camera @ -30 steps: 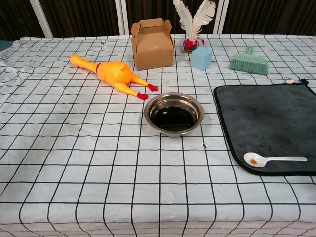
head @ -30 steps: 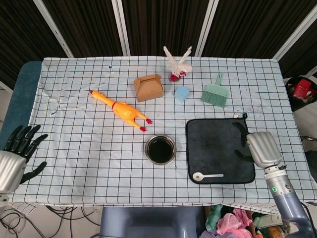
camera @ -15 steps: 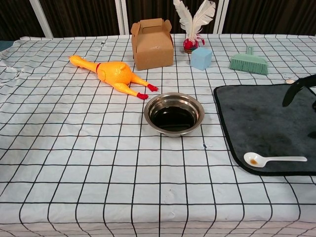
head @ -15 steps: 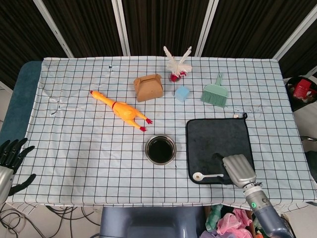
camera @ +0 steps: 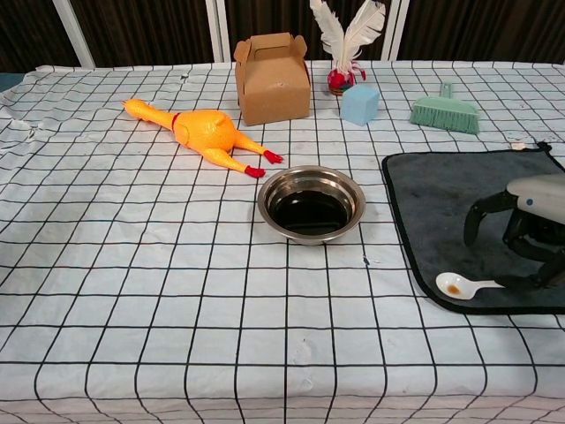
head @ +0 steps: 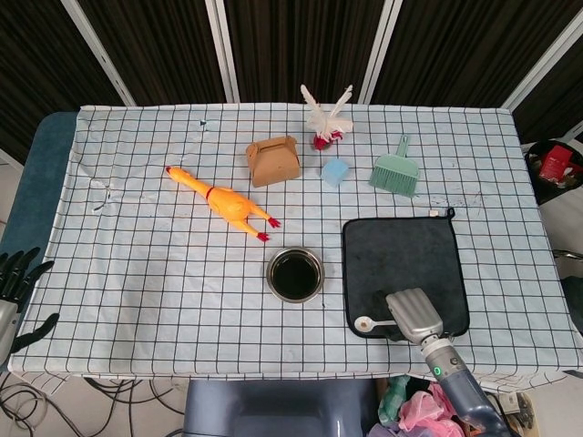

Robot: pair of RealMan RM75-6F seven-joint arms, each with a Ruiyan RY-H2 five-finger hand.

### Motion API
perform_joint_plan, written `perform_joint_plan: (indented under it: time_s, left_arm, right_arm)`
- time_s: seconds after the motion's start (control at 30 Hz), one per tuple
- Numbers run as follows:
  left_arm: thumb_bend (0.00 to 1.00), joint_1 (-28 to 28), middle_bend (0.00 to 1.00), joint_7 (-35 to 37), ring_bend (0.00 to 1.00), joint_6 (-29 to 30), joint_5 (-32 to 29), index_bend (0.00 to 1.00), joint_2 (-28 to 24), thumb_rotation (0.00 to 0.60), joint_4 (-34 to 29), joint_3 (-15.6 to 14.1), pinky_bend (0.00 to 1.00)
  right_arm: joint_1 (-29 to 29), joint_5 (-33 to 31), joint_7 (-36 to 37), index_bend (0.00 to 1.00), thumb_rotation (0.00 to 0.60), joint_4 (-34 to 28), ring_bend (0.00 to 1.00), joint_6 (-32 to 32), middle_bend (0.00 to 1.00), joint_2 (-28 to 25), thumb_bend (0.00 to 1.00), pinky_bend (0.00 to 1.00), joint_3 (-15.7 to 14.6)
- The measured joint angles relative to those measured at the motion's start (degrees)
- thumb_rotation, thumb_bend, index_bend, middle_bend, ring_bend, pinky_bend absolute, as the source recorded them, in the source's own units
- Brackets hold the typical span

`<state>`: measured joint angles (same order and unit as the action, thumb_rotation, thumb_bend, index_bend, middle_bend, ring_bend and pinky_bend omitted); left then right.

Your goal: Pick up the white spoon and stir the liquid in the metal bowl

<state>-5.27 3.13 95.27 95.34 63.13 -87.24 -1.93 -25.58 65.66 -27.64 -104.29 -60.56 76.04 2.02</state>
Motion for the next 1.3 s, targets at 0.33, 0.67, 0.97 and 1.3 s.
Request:
perform_joint_plan:
  time_s: [0.33, 0.67, 0.97, 1.3]
  left_arm:
    - [0.21, -0.15, 0.04, 0.3, 0.0, -1.92, -0.61, 0.15, -0.53, 0.6, -0.78, 0.05, 0.0]
    - [0.21, -0.19, 0.04, -1.02, 0.0, -3.0, -1.0, 0.15, -0.32, 0.6, -1.21, 0.43, 0.0]
    - [0.21, -0.1, 0.04, -1.86, 0.0, -3.57, -1.45, 0.15, -0.21, 0.6, -1.4, 0.79, 0.0]
    - [0.21, 0.1, 0.04, -2.31, 0.0, -3.78, -1.62, 0.15, -0.12, 0.6, -1.52, 1.05, 0.0]
  right_arm:
    - [1.22, 0.14, 2.76, 0.43, 0.6, 2.79, 1.0, -0.93, 0.85, 0.65, 0.28, 0.89, -0.95]
    - [2.13, 1.57, 5.21, 0.46, 0.6, 5.21, 1.0, -1.28, 0.86, 1.0, 0.29, 0.89, -1.77]
    - [2.94, 3.04, 6.22, 0.49, 0.6, 6.69, 1.0, -2.37, 0.86, 1.61, 0.29, 0.89, -2.21]
    - [3.77, 4.51, 6.73, 0.5, 0.6, 8.23, 1.0, -3.49, 0.86, 2.6, 0.29, 0.89, -2.56]
